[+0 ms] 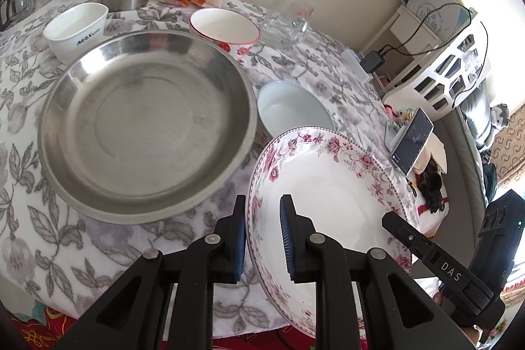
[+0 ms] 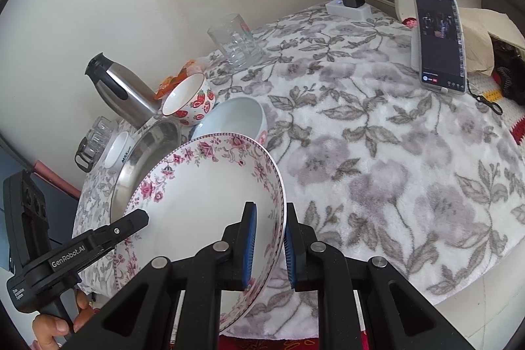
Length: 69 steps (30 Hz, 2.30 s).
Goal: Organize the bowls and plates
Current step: 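Lift the pink-rose plate with both grippers and carry it toward the steel plate, then lower the pink-rose plate into the steel plate with both grippers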
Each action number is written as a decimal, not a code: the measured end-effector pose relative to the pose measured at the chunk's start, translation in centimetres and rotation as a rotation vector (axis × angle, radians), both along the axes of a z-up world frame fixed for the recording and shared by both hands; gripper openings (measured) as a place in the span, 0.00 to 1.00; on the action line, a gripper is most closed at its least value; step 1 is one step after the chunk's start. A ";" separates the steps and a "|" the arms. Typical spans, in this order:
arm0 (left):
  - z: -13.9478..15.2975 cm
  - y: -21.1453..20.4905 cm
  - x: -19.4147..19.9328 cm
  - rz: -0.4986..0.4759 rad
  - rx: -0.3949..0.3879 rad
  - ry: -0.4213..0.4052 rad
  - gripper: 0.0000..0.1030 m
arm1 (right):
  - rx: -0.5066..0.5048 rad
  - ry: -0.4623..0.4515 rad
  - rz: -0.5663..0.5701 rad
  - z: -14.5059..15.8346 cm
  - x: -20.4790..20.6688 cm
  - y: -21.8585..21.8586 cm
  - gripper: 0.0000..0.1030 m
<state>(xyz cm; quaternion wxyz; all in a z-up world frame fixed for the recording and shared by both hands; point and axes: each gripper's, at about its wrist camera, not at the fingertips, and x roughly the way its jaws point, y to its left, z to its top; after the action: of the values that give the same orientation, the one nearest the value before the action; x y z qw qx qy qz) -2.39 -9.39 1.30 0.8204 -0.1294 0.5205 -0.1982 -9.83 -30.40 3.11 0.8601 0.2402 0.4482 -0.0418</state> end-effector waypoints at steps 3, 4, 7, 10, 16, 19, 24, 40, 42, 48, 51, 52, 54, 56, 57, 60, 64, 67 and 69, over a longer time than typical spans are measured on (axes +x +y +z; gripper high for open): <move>0.2 0.8 0.2 0.017 -0.008 -0.009 0.20 | -0.008 -0.010 0.015 0.2 0.5 0.8 0.17; 0.3 1.2 0.3 0.025 -0.011 -0.011 0.20 | -0.009 -0.014 0.020 0.3 0.7 1.1 0.17; 0.6 2.1 0.6 0.044 -0.016 -0.021 0.20 | -0.010 -0.023 0.031 0.5 1.2 2.1 0.17; 1.0 3.1 0.8 0.060 -0.020 -0.036 0.20 | -0.011 -0.030 0.041 0.7 1.8 3.0 0.17; 1.2 5.9 1.5 0.109 -0.041 -0.043 0.20 | -0.029 -0.025 0.076 0.9 3.5 5.6 0.16; 1.2 7.8 2.0 0.151 -0.054 -0.041 0.20 | -0.038 -0.025 0.100 0.9 4.5 7.2 0.16; 1.2 10.5 2.5 0.217 -0.043 -0.053 0.20 | -0.076 -0.034 0.146 1.2 6.2 10.1 0.16; -0.4 14.8 7.4 0.380 -0.038 0.008 0.20 | -0.124 -0.001 0.210 0.1 12.8 14.0 0.16; -0.6 14.6 8.0 0.383 -0.032 0.016 0.20 | -0.125 0.006 0.207 -0.2 13.4 13.9 0.16; -1.5 14.5 9.7 0.401 -0.043 0.049 0.20 | -0.129 0.020 0.210 -0.8 14.9 13.7 0.16; -1.9 14.4 10.2 0.406 -0.023 0.052 0.19 | -0.121 0.022 0.211 -1.1 15.4 13.6 0.16; -2.1 14.3 10.4 0.408 -0.015 0.054 0.19 | -0.125 0.025 0.212 -1.3 15.6 13.7 0.16; -2.4 14.3 10.7 0.412 -0.011 0.060 0.20 | -0.125 0.032 0.212 -1.6 15.9 13.7 0.16; -2.6 14.3 11.0 0.413 -0.005 0.062 0.20 | -0.122 0.038 0.206 -1.9 16.2 13.6 0.16; -2.7 14.2 11.1 0.414 0.000 0.062 0.20 | -0.126 0.040 0.205 -2.0 16.3 13.6 0.16; -2.8 14.0 11.4 0.416 0.006 0.060 0.20 | -0.138 0.046 0.206 -2.2 16.7 13.7 0.16; -3.3 13.9 11.8 0.410 0.003 0.070 0.20 | -0.139 0.050 0.206 -2.4 16.9 13.4 0.16; -3.6 13.9 11.7 0.411 0.008 0.077 0.20 | -0.140 0.057 0.206 -2.7 16.9 13.5 0.16; -3.8 13.7 11.7 0.408 0.022 0.078 0.20 | -0.141 0.067 0.207 -3.1 16.8 13.5 0.16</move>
<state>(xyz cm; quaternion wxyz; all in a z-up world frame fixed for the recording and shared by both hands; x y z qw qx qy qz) 9.32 4.36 -2.48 0.8241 -0.2305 0.5171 -0.0171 7.00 -16.86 0.03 0.8591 0.1298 0.4950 0.0080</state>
